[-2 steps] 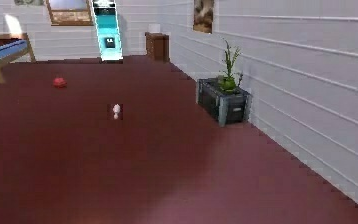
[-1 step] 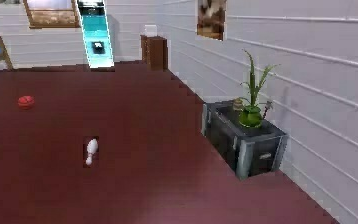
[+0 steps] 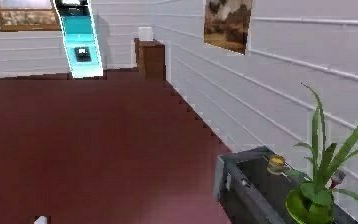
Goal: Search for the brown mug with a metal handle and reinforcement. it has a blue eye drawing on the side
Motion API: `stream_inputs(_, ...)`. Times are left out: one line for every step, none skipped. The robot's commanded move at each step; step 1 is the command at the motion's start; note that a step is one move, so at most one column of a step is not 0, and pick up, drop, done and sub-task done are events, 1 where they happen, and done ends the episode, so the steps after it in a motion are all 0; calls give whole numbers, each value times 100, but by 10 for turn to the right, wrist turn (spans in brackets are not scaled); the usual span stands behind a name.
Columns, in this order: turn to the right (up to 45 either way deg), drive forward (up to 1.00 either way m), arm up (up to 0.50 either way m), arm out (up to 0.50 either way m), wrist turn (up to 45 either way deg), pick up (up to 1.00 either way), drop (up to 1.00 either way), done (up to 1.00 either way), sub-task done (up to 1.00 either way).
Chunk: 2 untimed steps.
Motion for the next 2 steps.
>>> stream_inputs(0, 55, 0, 0, 0, 0, 0, 0, 0)
stream_inputs(450, 0, 0, 0, 0, 0, 0, 0, 0)
